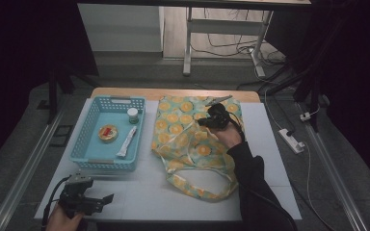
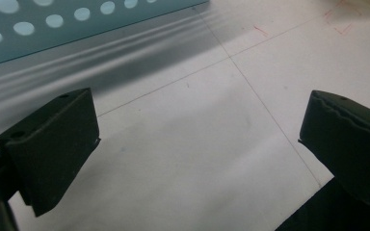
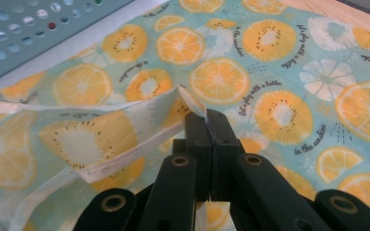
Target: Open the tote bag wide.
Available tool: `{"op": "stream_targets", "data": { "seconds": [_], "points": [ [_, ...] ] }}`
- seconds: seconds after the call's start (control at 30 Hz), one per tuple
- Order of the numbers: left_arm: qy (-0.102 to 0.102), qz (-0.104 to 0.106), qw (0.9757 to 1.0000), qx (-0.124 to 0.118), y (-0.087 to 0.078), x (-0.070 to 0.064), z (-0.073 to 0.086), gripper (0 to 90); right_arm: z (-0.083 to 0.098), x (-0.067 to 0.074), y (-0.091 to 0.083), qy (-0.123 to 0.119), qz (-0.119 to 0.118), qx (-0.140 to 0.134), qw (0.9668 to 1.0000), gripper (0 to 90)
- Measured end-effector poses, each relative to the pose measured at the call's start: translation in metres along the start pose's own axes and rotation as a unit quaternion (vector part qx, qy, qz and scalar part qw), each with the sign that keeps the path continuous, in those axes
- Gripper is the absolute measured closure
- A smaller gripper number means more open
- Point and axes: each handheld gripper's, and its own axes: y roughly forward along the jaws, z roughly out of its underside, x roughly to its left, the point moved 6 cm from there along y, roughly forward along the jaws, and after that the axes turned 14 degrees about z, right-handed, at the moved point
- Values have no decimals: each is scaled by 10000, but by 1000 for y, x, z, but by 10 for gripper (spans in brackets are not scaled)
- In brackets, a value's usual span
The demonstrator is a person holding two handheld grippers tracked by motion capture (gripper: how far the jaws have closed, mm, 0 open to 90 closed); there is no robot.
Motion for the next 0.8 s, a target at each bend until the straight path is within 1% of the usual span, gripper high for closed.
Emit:
{"op": "stream_targets", "data": {
  "seconds": [0.37,0.4,0.47,0.5,0.53,0.63,0.8],
  "points": [
    [-13,11,10000,5,0,0,0,6,-8,-12,20,3,211,50,9998,891],
    [-14,10,10000,5,0,0,0,6,-8,-15,24,-7,283,72,9996,891],
    [-15,8,10000,7,0,0,0,6,-8,-16,26,5,306,93,9995,891],
    [-17,8,10000,8,0,0,0,6,-6,-19,31,-1,360,131,9993,891],
    [-16,9,10000,9,0,0,0,6,-6,-19,31,-1,360,131,9993,891],
    [-16,8,10000,11,0,0,0,7,0,-23,39,0,420,241,9988,889],
    [-15,9,10000,14,0,0,0,7,13,-23,51,-69,465,459,9978,872]
  ]
}}
